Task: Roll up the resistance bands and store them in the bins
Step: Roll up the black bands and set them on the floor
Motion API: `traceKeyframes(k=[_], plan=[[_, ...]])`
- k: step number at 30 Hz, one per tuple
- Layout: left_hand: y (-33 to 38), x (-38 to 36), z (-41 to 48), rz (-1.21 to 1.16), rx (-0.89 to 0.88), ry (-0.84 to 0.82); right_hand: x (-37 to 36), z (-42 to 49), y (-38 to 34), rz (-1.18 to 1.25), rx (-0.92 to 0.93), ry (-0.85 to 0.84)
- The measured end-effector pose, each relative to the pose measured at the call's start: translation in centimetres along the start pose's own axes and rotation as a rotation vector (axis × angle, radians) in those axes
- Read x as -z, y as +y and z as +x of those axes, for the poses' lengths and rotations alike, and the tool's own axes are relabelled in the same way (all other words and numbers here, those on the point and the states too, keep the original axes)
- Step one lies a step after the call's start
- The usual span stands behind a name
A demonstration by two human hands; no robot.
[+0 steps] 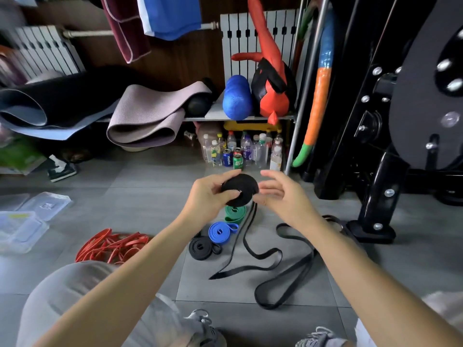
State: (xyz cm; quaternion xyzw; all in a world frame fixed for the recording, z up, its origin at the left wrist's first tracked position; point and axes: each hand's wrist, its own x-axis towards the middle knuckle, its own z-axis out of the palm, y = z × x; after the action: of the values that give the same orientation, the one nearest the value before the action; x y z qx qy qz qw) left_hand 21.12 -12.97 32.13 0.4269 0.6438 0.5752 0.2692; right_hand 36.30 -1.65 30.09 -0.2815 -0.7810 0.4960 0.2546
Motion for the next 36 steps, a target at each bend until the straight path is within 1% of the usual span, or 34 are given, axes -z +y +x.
traceKeyframes(k=[2, 4, 6, 10, 12, 13, 14, 15, 18, 20, 22, 23, 24, 26, 29, 31, 32, 34, 36], plan=[[-0.2, -0.1, -0.3, 0.044, -0.021, -0.027, 0.0, 0.2, -0.3, 0.0, 0.011, -0.006], [-0.3, -0.1, -0.6, 0.03, -0.037, -0.021, -0.3, 0.4, -0.5, -0.043, 0.038, 0.003], [-0.2, -0.3, -0.8, -0.043, -0.033, 0.02, -0.5, 0.3, -0.6, 0.007, 0.056, 0.035], [0.1, -1.3, -1.1, -0.229, 0.005, 0.135, -1.0, -0.2, -0.9, 0.198, 0.062, 0.048], [0.3, -1.9, -1.2, -0.341, 0.032, 0.119, -1.1, -0.4, -0.8, 0.231, 0.057, 0.075], [0.4, -2.2, -1.2, -0.357, 0.038, 0.103, -1.0, -0.5, -0.9, 0.211, 0.056, 0.083], [0.6, -2.3, -1.1, -0.323, 0.029, 0.091, -0.6, -0.5, -1.1, 0.17, 0.054, 0.078], [0.8, -2.3, -0.9, -0.222, -0.004, 0.08, -0.1, -0.5, -1.2, 0.114, 0.054, 0.06], [1.4, -1.1, -0.1, 0.314, -0.225, -0.003, 1.9, -0.2, -2.1, -0.142, 0.051, -0.04], [2.0, -0.3, 0.4, 0.616, -0.409, -0.143, 2.8, 0.0, -2.8, -0.328, 0.088, -0.11], [2.6, -0.1, 0.9, 0.76, -0.524, -0.263, 3.2, 0.4, -3.3, -0.424, 0.137, -0.125], [2.8, -0.2, 1.1, 0.77, -0.538, -0.262, 3.3, 0.6, -3.4, -0.412, 0.152, -0.112], [3.0, -0.2, 1.3, 0.735, -0.515, -0.229, 3.4, 0.8, -3.4, -0.349, 0.152, -0.095], [3.2, -0.2, 1.6, 0.554, -0.378, -0.134, 3.5, 1.0, -3.1, -0.163, 0.139, -0.054], [3.0, -0.4, 1.7, 0.177, -0.191, 0.005, 3.3, 1.3, -2.0, 0.036, 0.112, 0.006], [2.8, -1.2, 1.8, -0.074, -0.112, 0.064, 3.0, 1.7, -1.3, 0.175, 0.09, 0.032], [2.6, -1.7, 1.8, -0.163, -0.082, 0.084, 2.8, 1.9, -1.0, 0.242, 0.086, 0.056], [2.0, -2.6, 1.7, -0.266, -0.035, 0.109, 2.5, 2.3, -0.6, 0.341, 0.078, 0.122], [1.5, -3.2, 1.9, -0.268, -0.013, 0.09, 2.8, 2.6, -0.3, 0.319, 0.093, 0.136]])
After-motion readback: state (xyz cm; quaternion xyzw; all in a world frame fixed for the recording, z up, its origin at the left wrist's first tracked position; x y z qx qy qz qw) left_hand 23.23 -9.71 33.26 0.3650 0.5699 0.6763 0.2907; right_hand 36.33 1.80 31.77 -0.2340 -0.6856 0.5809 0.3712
